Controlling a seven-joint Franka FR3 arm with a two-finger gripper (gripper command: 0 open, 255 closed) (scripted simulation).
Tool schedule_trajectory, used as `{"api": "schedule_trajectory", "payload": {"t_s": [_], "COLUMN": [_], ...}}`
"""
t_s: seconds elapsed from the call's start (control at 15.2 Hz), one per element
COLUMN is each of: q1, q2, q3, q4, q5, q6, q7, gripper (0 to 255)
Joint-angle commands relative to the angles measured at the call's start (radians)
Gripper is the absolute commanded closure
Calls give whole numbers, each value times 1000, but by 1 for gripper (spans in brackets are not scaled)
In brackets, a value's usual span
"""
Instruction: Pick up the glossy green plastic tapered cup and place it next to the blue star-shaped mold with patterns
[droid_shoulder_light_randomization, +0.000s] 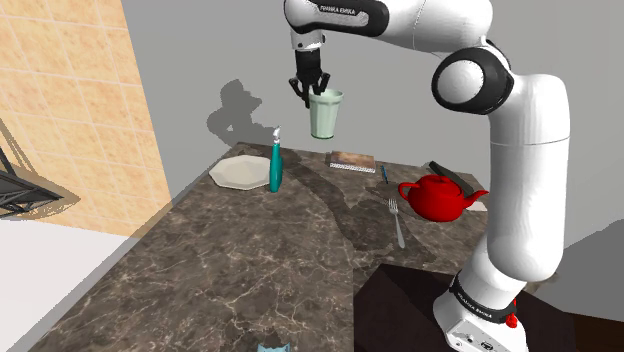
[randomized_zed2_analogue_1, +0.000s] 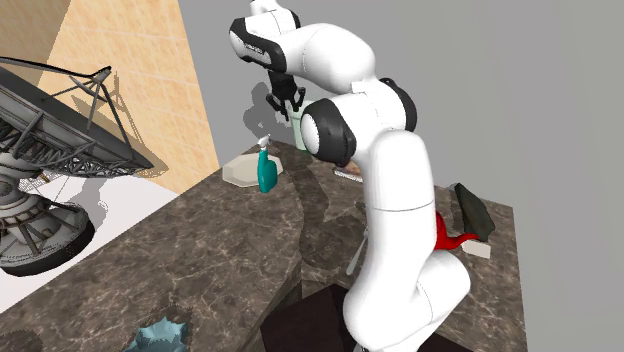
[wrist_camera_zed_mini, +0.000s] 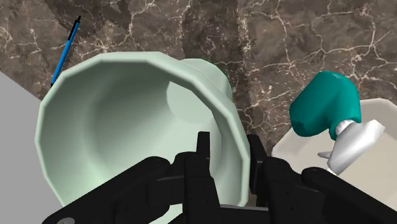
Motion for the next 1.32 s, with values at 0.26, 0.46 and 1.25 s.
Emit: {"api": "schedule_trajectory", "payload": {"t_s": [0.26, 0.46, 1.25], "q1": [78, 117, 275], "q2": [-117, -160, -225], "q3": [39, 63, 169], "q4": [-166, -223, -306], "q5": [0, 3, 22], "q6": [29, 34, 11], "q7": [123, 188, 454], "gripper": [255, 255, 255]}}
